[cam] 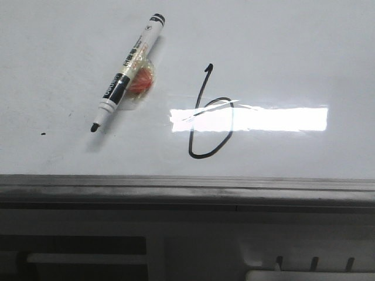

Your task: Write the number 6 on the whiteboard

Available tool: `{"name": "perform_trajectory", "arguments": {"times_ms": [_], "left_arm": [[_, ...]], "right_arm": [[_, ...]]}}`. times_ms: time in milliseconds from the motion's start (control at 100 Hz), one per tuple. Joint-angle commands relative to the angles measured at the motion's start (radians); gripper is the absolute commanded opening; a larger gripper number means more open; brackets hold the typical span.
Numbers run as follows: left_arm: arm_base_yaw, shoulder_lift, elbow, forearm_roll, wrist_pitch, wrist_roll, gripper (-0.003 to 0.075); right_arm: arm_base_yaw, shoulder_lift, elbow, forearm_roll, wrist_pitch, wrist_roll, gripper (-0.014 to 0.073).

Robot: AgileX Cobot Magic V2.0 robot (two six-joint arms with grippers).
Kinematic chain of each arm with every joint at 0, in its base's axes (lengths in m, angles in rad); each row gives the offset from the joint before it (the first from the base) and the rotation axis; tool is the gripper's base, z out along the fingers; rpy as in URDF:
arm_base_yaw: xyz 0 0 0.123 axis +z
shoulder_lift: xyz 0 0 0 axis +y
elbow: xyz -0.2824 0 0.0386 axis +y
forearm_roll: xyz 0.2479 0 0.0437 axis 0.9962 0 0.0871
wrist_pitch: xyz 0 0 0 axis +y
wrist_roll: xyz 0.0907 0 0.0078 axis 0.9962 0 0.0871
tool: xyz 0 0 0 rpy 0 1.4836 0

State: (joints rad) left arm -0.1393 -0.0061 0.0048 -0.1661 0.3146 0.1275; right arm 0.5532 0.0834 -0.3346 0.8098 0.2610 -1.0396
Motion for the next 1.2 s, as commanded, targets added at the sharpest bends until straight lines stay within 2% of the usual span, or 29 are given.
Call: {"name": "perform_trajectory", "arguments": {"times_ms": [0,1120,1190], "left_arm": [[0.003,-0.029,0.031,-0.018,-0.017,-0.011,-0.0019],[0.003,-0.029,0.043,-0.027,-0.015,-0.011,-0.0019],[0.003,-0.029,0.043,-0.027,-0.015,-0.011,-0.0019]], "right_arm": [[-0.007,0.012,-0.024,0.021,-0.062,0.0,-0.0071],[-0.007,0.012,-0.02,0.021,-0.064,0.0,-0.0071],[-0.013,0.012,0.004,0.014,-0.1,0.0,-0.0071]]}}
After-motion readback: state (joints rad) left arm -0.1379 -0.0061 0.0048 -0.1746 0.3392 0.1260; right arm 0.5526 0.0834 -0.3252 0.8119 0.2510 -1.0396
